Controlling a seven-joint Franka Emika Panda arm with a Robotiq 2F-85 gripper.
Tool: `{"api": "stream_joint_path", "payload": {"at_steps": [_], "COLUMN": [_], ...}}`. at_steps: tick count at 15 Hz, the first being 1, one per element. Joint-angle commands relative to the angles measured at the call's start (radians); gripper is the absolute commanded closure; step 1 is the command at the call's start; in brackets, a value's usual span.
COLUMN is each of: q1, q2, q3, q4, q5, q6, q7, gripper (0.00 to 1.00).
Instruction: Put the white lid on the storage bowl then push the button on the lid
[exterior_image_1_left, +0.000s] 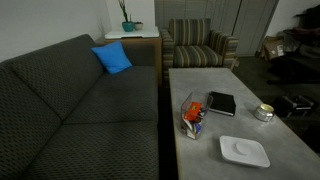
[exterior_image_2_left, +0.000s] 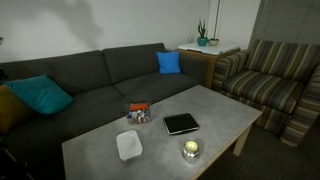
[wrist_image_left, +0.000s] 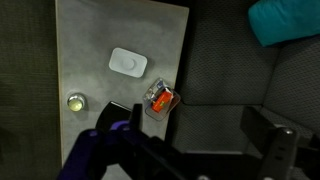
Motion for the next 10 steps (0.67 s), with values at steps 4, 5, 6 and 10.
{"api": "stream_joint_path", "payload": {"at_steps": [4, 5, 6, 10], "q1": [-0.011, -0.009, -0.007, 0.007], "q2": [0.061, 0.074, 0.092, 0.189], "q3": [0.004, 0.003, -0.002, -0.012], "q4": [0.015, 0.008, 0.001, -0.006], "q5": [0.002, -0.004, 0.002, 0.031], "q6": [0.030, 0.061, 0.094, 0.202], "q7": [-0.039, -0.062, -0.081, -0.149], "gripper": [0.00, 0.00, 0.00, 0.00]}}
